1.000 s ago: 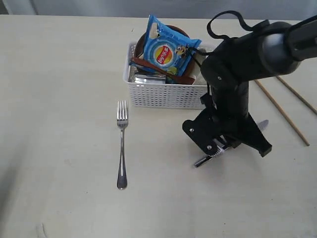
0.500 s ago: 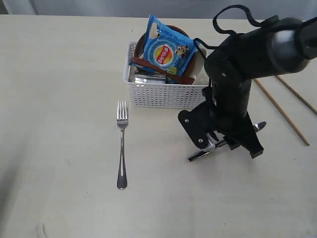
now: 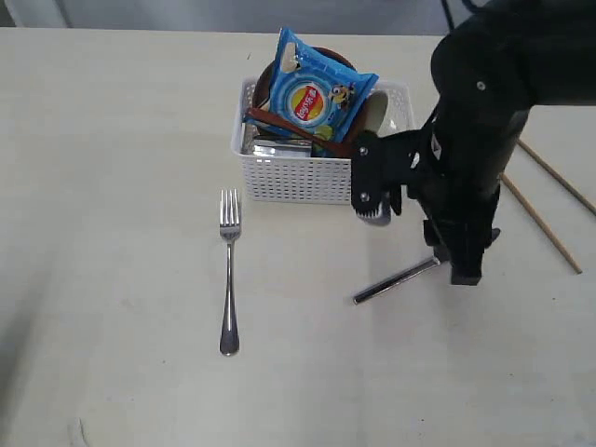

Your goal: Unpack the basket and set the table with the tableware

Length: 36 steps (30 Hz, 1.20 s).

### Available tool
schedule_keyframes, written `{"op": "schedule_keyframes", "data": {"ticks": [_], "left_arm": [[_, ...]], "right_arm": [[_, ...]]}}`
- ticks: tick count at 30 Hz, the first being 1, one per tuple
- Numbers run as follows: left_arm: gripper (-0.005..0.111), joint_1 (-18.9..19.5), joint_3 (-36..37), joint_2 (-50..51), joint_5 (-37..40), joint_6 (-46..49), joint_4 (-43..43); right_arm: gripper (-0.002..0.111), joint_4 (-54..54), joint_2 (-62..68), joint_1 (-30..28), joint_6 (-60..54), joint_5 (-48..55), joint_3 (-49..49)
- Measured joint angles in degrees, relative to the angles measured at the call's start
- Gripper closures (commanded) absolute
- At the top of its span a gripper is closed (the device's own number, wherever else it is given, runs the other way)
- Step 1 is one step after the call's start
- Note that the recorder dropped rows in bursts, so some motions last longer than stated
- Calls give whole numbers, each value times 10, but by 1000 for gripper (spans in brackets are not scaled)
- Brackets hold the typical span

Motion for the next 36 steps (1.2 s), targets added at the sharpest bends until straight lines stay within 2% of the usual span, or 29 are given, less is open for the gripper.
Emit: {"op": "schedule_keyframes", "data": {"ticks": [2,6,7,14,17,21,33,36], "left_arm": [[107,0,0,0,0,0,0],[107,0,0,0,0,0,0],[107,0,0,0,0,0,0],[107,0,0,0,0,0,0],[107,0,0,0,0,0,0],[107,0,0,0,0,0,0],[107,0,0,0,-1,0,0],[107,0,0,0,-32,0,-5]], "right_arm": [[72,1,-11,0,110,17,0],[107,19,-19,0,273,41,0],[108,27,-19,0,304,45,0],[109,61,-24,0,432,12,31],[109,66,-59,0,483,-97,78],[109,68,-117,0,530,-179,125],[109,87,-242,0,566,-146,161],[109,94,-267,0,566,-133,161]]}}
